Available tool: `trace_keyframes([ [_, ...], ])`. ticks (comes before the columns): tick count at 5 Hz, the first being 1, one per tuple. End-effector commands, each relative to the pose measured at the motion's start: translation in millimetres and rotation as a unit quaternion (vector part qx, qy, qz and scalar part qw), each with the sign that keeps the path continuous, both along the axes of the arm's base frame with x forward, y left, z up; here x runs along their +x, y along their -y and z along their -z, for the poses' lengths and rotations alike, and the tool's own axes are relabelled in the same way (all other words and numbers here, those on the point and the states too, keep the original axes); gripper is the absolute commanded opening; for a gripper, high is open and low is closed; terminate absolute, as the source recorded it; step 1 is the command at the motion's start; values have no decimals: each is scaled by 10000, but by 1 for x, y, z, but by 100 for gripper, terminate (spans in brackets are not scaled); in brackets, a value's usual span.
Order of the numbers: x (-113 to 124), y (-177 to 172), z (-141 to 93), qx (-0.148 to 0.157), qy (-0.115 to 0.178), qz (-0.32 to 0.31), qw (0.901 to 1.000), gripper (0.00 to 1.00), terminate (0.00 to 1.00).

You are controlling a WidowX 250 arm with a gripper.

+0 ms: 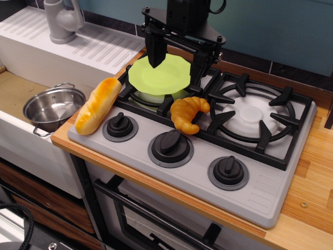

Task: Put crossaint on plate and bread in pot or pan in sink

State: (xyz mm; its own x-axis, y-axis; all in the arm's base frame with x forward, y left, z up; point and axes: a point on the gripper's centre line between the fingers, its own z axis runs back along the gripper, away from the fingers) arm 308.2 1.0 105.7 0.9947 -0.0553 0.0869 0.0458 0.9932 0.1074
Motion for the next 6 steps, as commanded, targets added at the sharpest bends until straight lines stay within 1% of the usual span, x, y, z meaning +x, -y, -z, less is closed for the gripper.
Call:
trace_keyframes([
  [1,0,0,0,0,0,0,10000,100,0],
  [3,10,11,29,-192,262,-18,9995,100,0],
  [4,13,13,38,-217,352,4,9991,100,0],
  [6,13,15,50,-230,430,-4,9988,100,0],
])
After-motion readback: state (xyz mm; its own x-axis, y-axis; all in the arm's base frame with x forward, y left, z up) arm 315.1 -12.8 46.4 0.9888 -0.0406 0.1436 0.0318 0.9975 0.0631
